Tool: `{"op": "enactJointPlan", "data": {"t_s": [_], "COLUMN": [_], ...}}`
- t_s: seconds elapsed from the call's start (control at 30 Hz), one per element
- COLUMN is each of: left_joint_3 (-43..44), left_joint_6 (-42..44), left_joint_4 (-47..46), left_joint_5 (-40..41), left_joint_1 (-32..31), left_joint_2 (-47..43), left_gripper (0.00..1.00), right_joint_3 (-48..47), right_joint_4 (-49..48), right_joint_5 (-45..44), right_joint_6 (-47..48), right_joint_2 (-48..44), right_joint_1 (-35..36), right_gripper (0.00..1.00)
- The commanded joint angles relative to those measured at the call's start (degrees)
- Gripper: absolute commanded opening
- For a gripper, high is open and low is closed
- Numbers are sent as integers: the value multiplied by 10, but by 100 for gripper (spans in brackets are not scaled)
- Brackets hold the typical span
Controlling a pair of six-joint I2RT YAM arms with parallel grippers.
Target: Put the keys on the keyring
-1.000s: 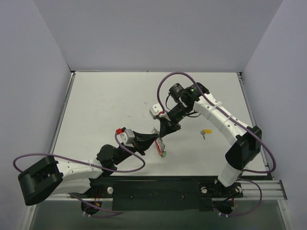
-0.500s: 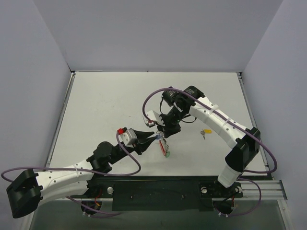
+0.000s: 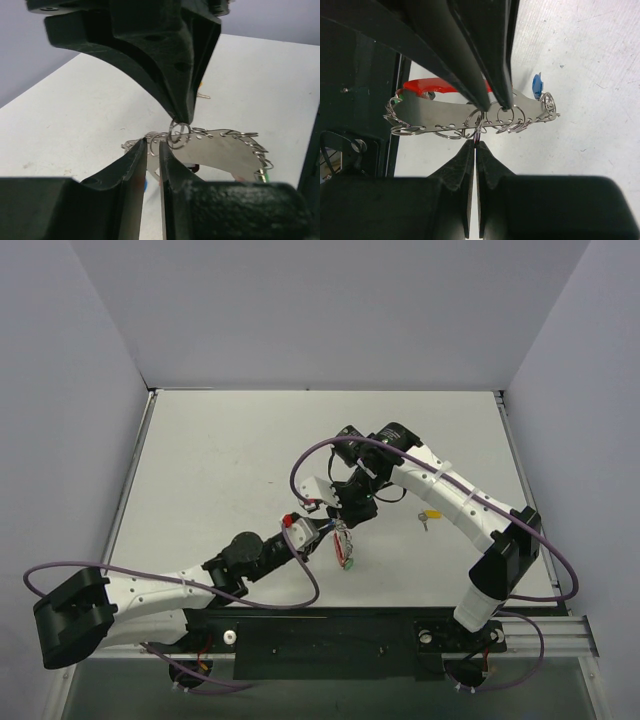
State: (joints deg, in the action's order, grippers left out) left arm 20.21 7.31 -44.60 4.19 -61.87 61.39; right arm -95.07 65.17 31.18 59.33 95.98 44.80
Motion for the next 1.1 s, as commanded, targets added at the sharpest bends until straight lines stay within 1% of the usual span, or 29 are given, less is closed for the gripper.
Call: {"op": "enactJointPlan", "data": {"t_s": [0.0,0.1,0.23,0.3,0.47,0.67,0.93,1.07], "left_joint_3": [18,-4,-26,-33,-15,-2,-3,-4], "left_joint_6": [10,2,-6,-9,-31,-42,-61,-69], "left_joint_4": [-107,-110,-72,-69,-87,-122,-145,-153], "left_joint_5": [65,72,68,63,37,34,7,-13], "left_joint_1": [-3,-3,-3,-3,-2,-2,-2,-2], "left_joint_2": [9,-6,-38,-41,-3,41,48,48], "left_gripper": [24,21,22,22,24,31,37,38], "right_joint_3": [-14,-13,-13,-12,-13,-11,-7,-6], "right_joint_4": [31,31,31,31,31,32,32,32], "right_joint_5": [-2,-1,3,7,16,25,27,27], "right_joint_6": [-8,-6,-5,-5,-7,-5,-3,-2], "right_joint_2": [-26,-28,-28,-27,-26,-26,-24,-21], "right_joint_1": [5,4,4,4,4,4,4,4], "right_gripper": [0,0,0,0,0,0,0,0]}}
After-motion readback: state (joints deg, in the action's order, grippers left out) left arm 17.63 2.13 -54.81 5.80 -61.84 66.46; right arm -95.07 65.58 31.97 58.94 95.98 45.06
